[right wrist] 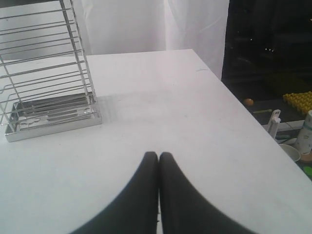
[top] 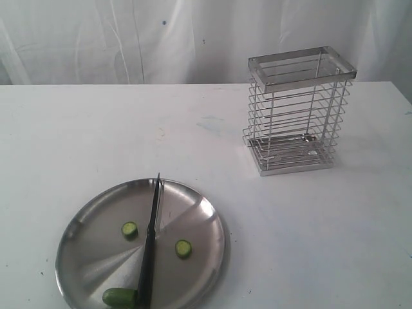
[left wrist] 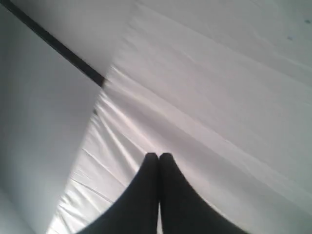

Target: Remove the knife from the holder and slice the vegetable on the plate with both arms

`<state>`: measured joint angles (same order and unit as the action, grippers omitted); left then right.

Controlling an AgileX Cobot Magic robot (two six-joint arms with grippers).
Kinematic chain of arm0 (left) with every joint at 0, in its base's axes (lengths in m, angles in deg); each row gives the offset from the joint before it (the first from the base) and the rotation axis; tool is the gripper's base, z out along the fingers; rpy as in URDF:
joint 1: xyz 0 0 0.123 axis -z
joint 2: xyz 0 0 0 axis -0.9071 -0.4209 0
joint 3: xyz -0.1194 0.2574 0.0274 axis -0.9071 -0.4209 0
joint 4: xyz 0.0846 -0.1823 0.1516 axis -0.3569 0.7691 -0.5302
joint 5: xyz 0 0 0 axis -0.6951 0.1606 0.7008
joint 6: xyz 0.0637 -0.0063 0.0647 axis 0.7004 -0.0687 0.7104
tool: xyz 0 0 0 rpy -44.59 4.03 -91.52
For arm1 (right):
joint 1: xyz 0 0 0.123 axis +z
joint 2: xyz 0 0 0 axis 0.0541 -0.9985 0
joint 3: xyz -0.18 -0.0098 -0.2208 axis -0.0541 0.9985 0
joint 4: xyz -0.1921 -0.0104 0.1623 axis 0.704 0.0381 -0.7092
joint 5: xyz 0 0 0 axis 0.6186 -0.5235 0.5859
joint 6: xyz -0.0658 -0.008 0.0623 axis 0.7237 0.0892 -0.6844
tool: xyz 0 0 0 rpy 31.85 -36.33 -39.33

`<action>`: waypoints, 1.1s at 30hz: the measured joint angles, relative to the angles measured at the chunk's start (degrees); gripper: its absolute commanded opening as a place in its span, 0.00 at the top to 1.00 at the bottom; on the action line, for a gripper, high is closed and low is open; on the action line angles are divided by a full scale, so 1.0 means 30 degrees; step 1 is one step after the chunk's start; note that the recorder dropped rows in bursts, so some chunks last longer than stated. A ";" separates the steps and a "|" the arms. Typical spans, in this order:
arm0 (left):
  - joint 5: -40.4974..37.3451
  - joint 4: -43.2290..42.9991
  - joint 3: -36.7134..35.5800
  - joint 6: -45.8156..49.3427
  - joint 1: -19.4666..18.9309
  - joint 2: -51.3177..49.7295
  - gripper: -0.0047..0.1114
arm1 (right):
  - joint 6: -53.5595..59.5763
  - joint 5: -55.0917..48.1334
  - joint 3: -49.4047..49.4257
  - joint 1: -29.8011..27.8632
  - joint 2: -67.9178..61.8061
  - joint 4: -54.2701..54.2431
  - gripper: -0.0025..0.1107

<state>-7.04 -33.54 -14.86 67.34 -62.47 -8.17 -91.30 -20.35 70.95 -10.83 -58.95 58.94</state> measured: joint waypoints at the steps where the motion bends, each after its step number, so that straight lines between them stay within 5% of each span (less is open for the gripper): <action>1: 0.0854 -0.1031 0.0000 -0.0343 0.0000 -0.0197 0.96 | 0.0000 0.0000 0.0000 0.0000 0.0000 0.0000 0.98; 3: 0.2411 -0.2953 0.0000 -0.2310 0.0000 -0.0841 0.96 | 0.0000 0.0000 0.0000 0.0000 0.0000 -0.0037 0.98; 6: 0.1311 -0.5875 0.0000 -0.8029 -0.0563 -0.1635 0.96 | 0.0000 0.0000 0.0000 0.0000 0.0000 -0.0037 0.98; 8: -0.2082 -0.8954 0.0000 -1.7045 -0.1491 -0.2015 0.96 | 0.0000 0.0000 0.0000 0.0000 0.0000 -0.0037 0.98; 13: -1.1504 -0.9883 -0.1614 -3.0118 -0.2292 -0.2153 0.96 | 0.0000 0.0000 0.0000 0.0000 0.0000 -0.0037 0.98; 21: -1.3385 -0.9205 -0.3175 -3.2184 -0.2292 -0.0556 0.96 | 0.0000 -0.0045 0.0000 0.0000 0.0000 -0.0037 0.98; 33: -1.7258 -0.9013 -0.3227 -2.9335 -0.2292 0.1859 0.96 | 0.0034 -0.0045 0.0000 0.0000 0.0000 -0.0037 0.98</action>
<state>-58.82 -60.58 -24.54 -20.67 -69.34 -2.60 -91.20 -20.48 70.95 -10.83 -58.95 58.82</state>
